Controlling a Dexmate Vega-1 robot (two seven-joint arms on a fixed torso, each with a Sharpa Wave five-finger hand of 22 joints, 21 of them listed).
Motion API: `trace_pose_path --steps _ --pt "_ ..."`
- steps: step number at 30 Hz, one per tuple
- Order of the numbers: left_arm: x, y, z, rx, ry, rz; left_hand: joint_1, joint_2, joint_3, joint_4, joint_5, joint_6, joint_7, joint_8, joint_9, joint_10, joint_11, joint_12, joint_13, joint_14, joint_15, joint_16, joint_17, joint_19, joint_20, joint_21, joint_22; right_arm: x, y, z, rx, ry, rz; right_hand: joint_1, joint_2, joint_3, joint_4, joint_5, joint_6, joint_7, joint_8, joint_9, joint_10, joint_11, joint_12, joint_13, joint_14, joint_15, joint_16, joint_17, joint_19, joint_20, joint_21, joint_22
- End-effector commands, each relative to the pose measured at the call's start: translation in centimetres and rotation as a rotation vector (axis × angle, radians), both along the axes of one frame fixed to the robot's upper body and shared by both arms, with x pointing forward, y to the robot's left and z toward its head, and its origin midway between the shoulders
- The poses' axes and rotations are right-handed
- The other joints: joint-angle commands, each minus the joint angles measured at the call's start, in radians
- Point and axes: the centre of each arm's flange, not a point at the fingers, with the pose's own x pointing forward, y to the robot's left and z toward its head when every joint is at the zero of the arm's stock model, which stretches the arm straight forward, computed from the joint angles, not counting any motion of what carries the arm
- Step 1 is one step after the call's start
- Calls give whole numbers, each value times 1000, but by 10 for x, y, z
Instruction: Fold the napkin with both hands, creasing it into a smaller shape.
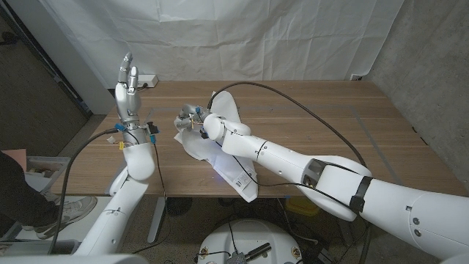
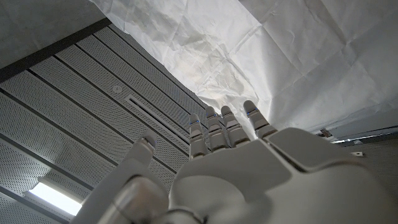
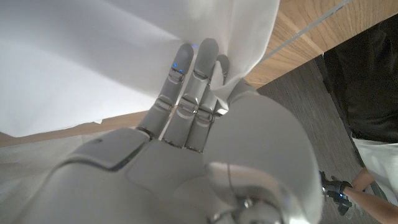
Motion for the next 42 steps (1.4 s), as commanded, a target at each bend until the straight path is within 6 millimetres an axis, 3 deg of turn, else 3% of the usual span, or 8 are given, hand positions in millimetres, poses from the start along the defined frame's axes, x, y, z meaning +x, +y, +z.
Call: trace_pose_path --steps 1,5,10,13,24,29,34,42 --pt "-6 1 0 7 -12 2 -2 -1 0 -3 6 0 4 4 -1 -1 0 -1 -2 -3 -2 3 0 -7 0 -2 3 11 3 -2 -216 71 -64 -124 -36 -39 48 2 -54 13 -23 -9 -75 28 -60 -24 -83 38 -38 -37 -33 36 -21 -1" --pt "-6 0 1 7 -18 2 -1 1 0 -4 7 1 4 6 -1 -4 -7 -3 -5 -6 -5 3 -1 -7 -1 -3 2 13 4 -4 -259 131 -23 -205 -48 -74 69 6 -117 18 -30 -10 -158 43 -114 -38 -168 76 -59 -55 -89 64 -45 6" --pt "-7 0 0 4 -19 -1 1 9 4 -6 8 3 4 7 -1 -2 -7 -4 -8 -10 -8 3 -3 -10 -2 -5 2 18 2 -2 -233 206 9 -421 -89 -164 153 11 -200 52 -27 -12 -242 75 -167 -37 -292 148 -140 -139 -169 100 -84 6" --pt "-7 1 0 2 -21 -2 3 15 7 -6 9 4 5 8 -1 -2 -6 -4 -10 -10 -7 3 -3 -9 -3 -5 2 21 1 0 -220 244 29 -529 -111 -212 181 19 -262 75 -31 -14 -289 92 -193 -35 -347 184 -177 -177 -199 119 -108 6" --pt "-6 2 -1 7 -14 -9 7 30 13 -8 10 4 7 8 -1 0 -7 -6 -16 -11 -11 4 -5 -11 -6 -7 2 27 -3 -2 -237 268 12 -701 -119 -282 196 34 -345 102 -25 -16 -348 128 -231 -32 -452 254 -239 -226 -251 153 -148 7" --pt "-1 2 1 10 5 -19 8 33 14 -9 10 2 6 8 -1 -1 -5 -7 -18 -11 -10 5 -6 -12 -6 -8 2 26 -17 14 -148 179 -7 -724 -95 -282 191 42 -326 97 -13 -17 -332 123 -228 -32 -436 252 -239 -239 -225 152 -146 6" --pt "4 2 3 25 26 -25 8 34 15 -10 10 -2 6 6 -1 -3 -6 -8 -19 -13 -10 5 -6 -8 -7 -6 2 30 -33 25 -50 153 -7 -646 -30 -226 133 49 -286 80 0 -19 -291 110 -220 -36 -396 240 -235 -270 -184 144 -144 4" --pt "12 0 6 38 55 -34 7 36 15 -12 9 -8 5 5 -1 -6 -2 -10 -23 -16 -7 4 -7 -7 -6 -7 1 30 -56 42 95 127 6 -569 -7 -174 77 38 -226 70 13 -18 -252 103 -211 -40 -371 236 -242 -304 -168 139 -151 3"
